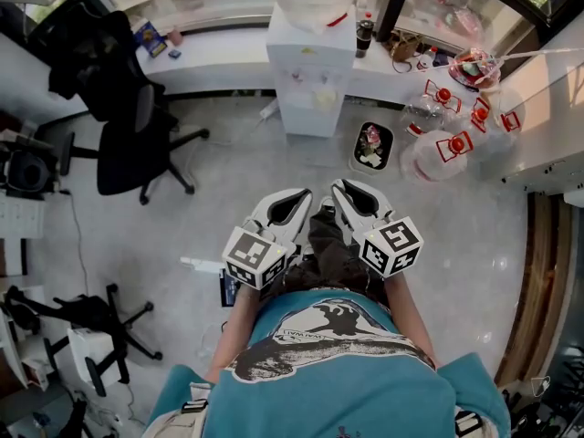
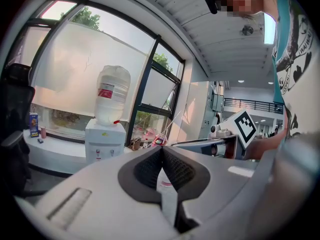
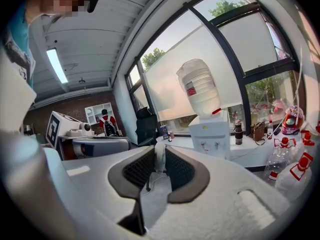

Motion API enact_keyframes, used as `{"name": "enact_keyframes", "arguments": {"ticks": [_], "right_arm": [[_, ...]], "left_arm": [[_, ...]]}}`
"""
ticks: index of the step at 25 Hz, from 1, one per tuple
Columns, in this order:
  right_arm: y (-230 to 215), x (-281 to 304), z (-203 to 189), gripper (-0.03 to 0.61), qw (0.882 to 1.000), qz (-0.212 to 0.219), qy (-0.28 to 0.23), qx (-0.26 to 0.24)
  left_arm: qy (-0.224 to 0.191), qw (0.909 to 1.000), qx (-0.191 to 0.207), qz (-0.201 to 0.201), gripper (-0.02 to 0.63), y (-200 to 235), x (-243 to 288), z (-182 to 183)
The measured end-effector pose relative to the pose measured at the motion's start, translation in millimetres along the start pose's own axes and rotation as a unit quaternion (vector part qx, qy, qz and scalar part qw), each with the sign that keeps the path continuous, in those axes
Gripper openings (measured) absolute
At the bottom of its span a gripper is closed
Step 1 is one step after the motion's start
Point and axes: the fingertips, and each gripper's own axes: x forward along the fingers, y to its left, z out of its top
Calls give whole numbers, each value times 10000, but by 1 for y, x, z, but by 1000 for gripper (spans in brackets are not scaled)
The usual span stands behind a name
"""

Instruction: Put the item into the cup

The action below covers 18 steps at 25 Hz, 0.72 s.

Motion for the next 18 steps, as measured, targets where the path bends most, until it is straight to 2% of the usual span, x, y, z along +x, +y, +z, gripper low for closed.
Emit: {"name": "enact_keyframes", "arguments": {"ticks": [9, 18], "right_arm": [[-61, 45, 21, 66, 9998, 56, 120, 132], [-123, 100, 66, 66, 9994, 275, 61, 200]], "left_arm": [[106, 9999, -104, 33, 14, 42, 56, 14], [50, 9996, -213, 179, 14, 92, 118, 52]]}}
